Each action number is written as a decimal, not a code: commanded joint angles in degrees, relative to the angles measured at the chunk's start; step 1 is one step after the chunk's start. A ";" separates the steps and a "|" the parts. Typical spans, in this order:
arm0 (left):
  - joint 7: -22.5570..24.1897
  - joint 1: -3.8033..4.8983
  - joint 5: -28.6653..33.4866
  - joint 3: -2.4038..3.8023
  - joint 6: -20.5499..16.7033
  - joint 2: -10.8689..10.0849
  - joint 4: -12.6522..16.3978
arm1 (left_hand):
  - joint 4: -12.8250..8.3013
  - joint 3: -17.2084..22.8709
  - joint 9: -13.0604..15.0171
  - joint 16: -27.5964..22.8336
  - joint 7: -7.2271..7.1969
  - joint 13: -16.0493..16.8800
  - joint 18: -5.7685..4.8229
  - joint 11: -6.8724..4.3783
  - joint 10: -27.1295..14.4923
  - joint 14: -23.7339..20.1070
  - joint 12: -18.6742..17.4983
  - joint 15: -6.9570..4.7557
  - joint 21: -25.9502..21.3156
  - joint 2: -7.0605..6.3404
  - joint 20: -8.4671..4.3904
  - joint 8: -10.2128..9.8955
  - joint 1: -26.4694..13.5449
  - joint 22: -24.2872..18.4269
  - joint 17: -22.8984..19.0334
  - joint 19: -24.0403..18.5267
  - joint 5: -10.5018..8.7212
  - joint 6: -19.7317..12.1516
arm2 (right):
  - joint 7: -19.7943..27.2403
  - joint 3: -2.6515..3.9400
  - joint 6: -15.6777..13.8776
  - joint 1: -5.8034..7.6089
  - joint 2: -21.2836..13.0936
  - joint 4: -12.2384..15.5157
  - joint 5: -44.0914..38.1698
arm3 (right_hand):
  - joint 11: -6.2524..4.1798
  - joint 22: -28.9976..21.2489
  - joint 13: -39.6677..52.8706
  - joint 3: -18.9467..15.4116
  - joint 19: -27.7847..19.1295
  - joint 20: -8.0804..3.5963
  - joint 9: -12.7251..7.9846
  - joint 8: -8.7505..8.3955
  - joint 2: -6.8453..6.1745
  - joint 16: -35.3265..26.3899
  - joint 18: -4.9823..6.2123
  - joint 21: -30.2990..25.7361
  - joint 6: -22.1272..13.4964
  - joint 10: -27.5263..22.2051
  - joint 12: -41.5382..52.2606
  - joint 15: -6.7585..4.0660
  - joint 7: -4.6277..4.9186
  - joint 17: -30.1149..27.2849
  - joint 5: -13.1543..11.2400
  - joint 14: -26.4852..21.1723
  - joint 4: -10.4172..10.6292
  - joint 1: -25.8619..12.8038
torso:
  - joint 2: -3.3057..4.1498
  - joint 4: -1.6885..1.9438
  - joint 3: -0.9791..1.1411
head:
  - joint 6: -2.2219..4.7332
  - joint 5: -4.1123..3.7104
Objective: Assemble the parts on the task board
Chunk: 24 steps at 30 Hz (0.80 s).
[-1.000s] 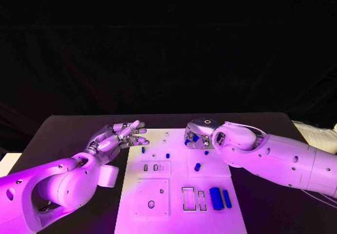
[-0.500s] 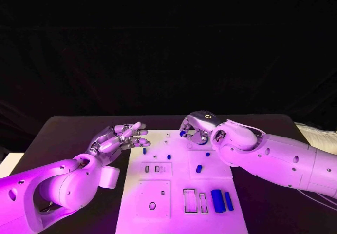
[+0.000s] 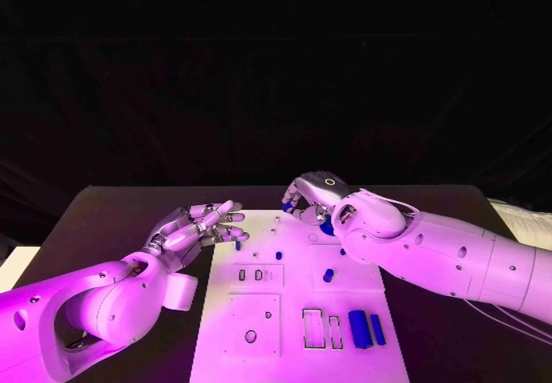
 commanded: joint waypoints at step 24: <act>0.34 0.30 0.11 0.04 1.19 0.26 0.36 | -0.42 -0.15 0.00 -0.40 0.08 -0.09 0.64 0.20 0.34 -0.29 -0.35 0.03 -0.32 -0.11 -0.12 -0.37 0.46 -0.09 0.13 0.17 -0.12 0.52 | -0.45 -0.07 7.62 -0.03 3.70 -3.48 -0.52 | 0.04 0.32 -0.17 -0.05 -0.70 0.10 0.11 -0.14 -0.67 0.44 -0.76 0.58 0.32 0.36 -0.29 -0.29 0.01 0.12 -1.21 2.00 0.80 -0.67 | 1.44 0.42 -0.23 | 0.14 0.00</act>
